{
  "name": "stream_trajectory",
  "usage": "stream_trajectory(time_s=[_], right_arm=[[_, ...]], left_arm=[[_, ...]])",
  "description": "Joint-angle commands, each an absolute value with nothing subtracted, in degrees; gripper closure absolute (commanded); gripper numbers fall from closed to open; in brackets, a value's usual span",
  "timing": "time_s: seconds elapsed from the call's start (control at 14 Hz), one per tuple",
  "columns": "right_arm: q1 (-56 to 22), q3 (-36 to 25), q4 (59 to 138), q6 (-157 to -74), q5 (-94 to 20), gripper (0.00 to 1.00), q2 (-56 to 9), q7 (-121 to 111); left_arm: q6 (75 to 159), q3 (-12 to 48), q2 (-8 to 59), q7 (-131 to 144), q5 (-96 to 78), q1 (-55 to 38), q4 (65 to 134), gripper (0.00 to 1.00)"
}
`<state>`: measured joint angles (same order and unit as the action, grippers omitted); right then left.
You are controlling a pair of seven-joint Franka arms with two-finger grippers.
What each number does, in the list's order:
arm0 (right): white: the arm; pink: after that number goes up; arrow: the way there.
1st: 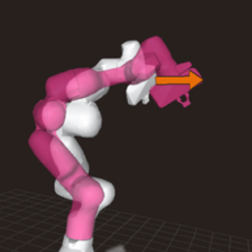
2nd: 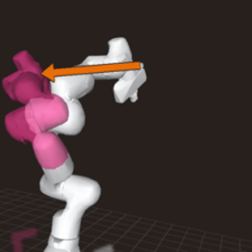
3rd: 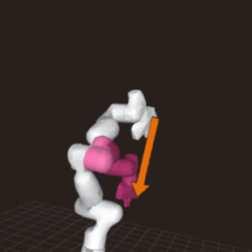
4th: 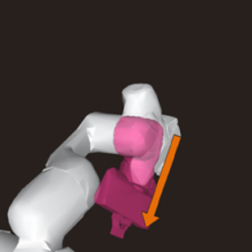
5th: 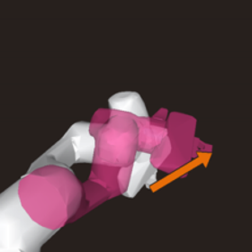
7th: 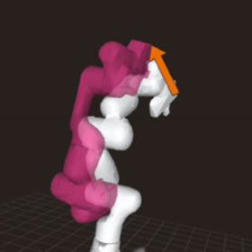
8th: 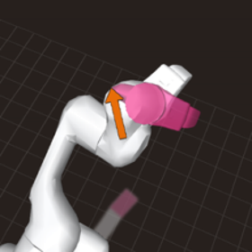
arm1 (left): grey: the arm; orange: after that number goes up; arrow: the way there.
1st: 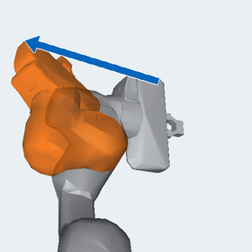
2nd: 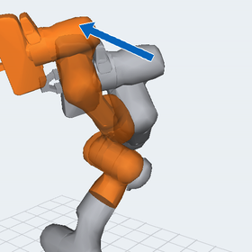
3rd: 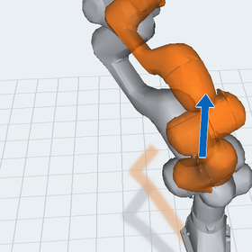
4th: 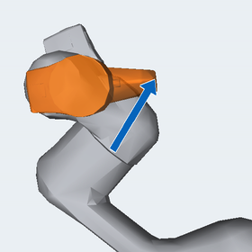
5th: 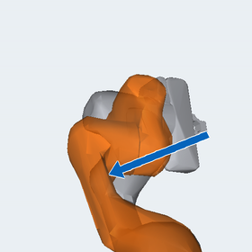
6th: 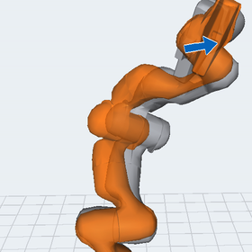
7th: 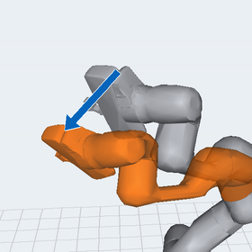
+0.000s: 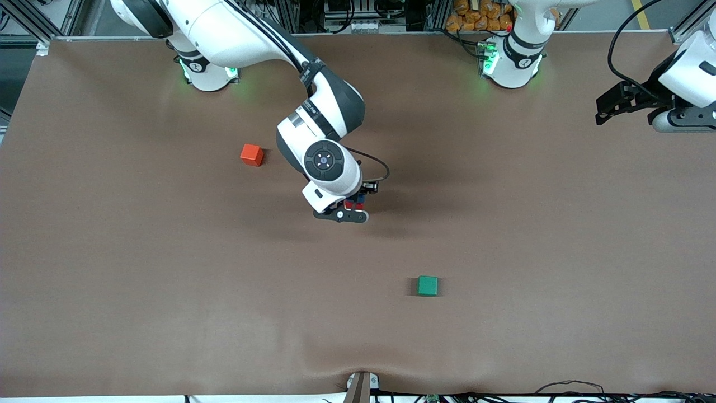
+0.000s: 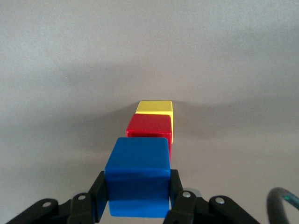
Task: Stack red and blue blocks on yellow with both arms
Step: 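Lower the blue cube onto the red cube with the right gripper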
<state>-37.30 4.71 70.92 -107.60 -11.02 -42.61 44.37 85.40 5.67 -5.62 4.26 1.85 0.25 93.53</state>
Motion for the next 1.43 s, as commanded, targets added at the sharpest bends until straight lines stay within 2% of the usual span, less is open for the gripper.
stream_trajectory(time_s=[0.0, 0.93, 1.0, 1.07, 1.15, 1.22, 1.36], right_arm=[[-38.0, 4.4, 69.3, -107.3, -9.7, 1.0, -43.6, 45.5], [-38.4, 4.4, 69.3, -107.8, -8.3, 0.98, -44.2, 46.0], [-38.4, 4.4, 69.3, -107.9, -8.2, 0.86, -44.3, 46.1], [-38.4, 4.4, 69.3, -107.9, -8.2, 0.64, -44.3, 46.1], [-38.4, 4.4, 69.3, -108.0, -8.1, 0.2, -44.3, 46.2], [-38.4, 4.4, 69.3, -108.0, -7.9, 0.0, -44.3, 46.1], [-38.4, 4.4, 69.4, -107.8, -8.2, 0.0, -44.3, 46.1]], left_arm=[[85.4, 6.0, -4.8, 4.2, 2.5, 0.3, 92.1, 0.0], [85.3, 6.1, -5.1, 4.0, 1.8, 0.4, 92.0, 0.0], [85.3, 6.1, -5.1, 4.0, 1.8, 0.4, 92.0, 0.0], [85.4, 6.1, -5.1, 4.1, 1.8, 0.4, 91.9, 0.0], [85.4, 6.1, -5.1, 4.1, 1.8, 0.4, 91.9, 0.0], [85.3, 6.1, -5.1, 4.1, 1.8, 0.4, 91.9, 0.0], [85.4, 6.1, -5.4, 4.1, 1.8, 0.5, 91.8, 0.0]])
